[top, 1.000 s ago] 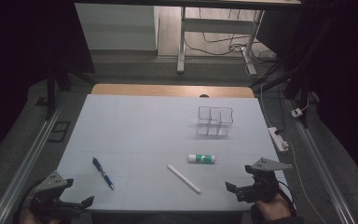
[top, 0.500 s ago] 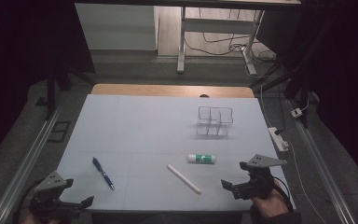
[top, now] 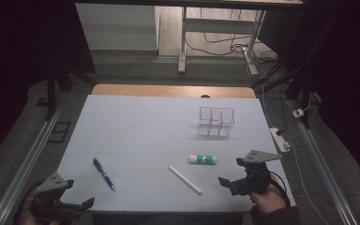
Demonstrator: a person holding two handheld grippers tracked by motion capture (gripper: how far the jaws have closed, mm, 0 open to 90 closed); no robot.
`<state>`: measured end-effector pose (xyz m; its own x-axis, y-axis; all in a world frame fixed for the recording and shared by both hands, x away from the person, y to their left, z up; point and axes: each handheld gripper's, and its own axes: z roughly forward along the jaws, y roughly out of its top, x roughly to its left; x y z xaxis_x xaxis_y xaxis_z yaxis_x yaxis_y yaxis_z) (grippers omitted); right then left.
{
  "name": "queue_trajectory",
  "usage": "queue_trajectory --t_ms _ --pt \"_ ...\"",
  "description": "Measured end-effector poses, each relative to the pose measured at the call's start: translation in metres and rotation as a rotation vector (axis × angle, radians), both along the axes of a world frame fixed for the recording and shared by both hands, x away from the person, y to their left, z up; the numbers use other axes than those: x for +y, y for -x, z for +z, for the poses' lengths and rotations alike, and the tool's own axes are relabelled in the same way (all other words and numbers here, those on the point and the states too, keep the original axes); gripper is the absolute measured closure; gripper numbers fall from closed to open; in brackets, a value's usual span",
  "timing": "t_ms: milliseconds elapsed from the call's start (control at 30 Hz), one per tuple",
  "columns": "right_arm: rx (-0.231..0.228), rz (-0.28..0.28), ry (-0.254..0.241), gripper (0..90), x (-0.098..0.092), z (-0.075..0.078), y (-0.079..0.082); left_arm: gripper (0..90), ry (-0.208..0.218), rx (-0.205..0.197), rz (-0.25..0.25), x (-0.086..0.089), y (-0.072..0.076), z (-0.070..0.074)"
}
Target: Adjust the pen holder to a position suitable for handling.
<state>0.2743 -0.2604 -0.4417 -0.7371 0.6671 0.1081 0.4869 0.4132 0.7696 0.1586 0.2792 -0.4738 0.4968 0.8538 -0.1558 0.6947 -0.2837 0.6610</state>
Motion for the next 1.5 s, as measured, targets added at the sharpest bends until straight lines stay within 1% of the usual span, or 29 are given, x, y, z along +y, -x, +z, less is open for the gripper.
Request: queue_trajectory --t_ms 133,200,333,467,533,733,800,867,900,1033,1200,1267,1333,1400,1500 --pt "-0.014 0.004 0.001 0.0 0.002 0.002 -0.006 1.3 -0.001 0.001 -0.002 0.0 0.0 0.0" --pt "-0.012 0.009 0.005 0.0 0.002 0.002 -0.009 1.3 -0.003 0.002 -0.002 0.0 0.0 0.0" --pt "0.008 0.035 0.013 0.0 0.002 0.002 -0.017 1.4 -0.004 0.003 -0.003 0.0 0.0 0.0" --pt "0.021 0.04 0.006 0.0 0.001 0.002 -0.025 1.3 -0.001 0.004 0.0 0.0 0.0 0.0" --pt "0.018 0.042 0.006 0.0 0.001 0.003 -0.028 1.4 -0.002 0.006 -0.001 0.0 -0.001 0.0" --pt "-0.002 0.053 0.034 0.0 0.002 0.005 -0.04 1.2 -0.002 0.008 0.001 -0.001 -0.001 0.0" --pt "-0.004 0.056 0.036 0.0 0.003 0.005 -0.045 1.2 -0.002 0.007 0.0 0.0 -0.001 0.0" --pt "-0.007 0.05 0.05 0.0 0.005 0.006 -0.049 1.1 -0.001 0.006 -0.001 0.0 -0.001 0.0" --pt "-0.015 0.049 0.062 0.0 0.006 0.005 -0.051 1.1 -0.002 0.006 -0.001 0.0 -0.001 0.0" --pt "-0.009 0.034 0.08 0.0 0.008 0.003 -0.058 1.1 -0.001 0.007 -0.001 0.0 -0.001 -0.001" --pt "0.004 0.021 0.08 0.0 0.007 0.002 -0.067 1.1 -0.001 0.008 -0.002 0.0 -0.001 -0.001" --pt "0.015 0.013 0.07 0.0 0.006 0.003 -0.071 1.1 -0.001 0.009 -0.002 0.0 -0.001 -0.001" --pt "0.015 0.012 0.07 0.0 0.006 0.004 -0.075 1.1 -0.001 0.01 -0.002 0.0 -0.001 -0.001" --pt "0.008 0.009 0.086 0.0 0.006 0.005 -0.079 1.1 0.0 0.011 -0.003 0.0 -0.001 -0.001" --pt "0.013 0.017 0.078 0.0 0.007 0.007 -0.086 1.1 0.001 0.012 -0.001 0.0 -0.001 -0.001"
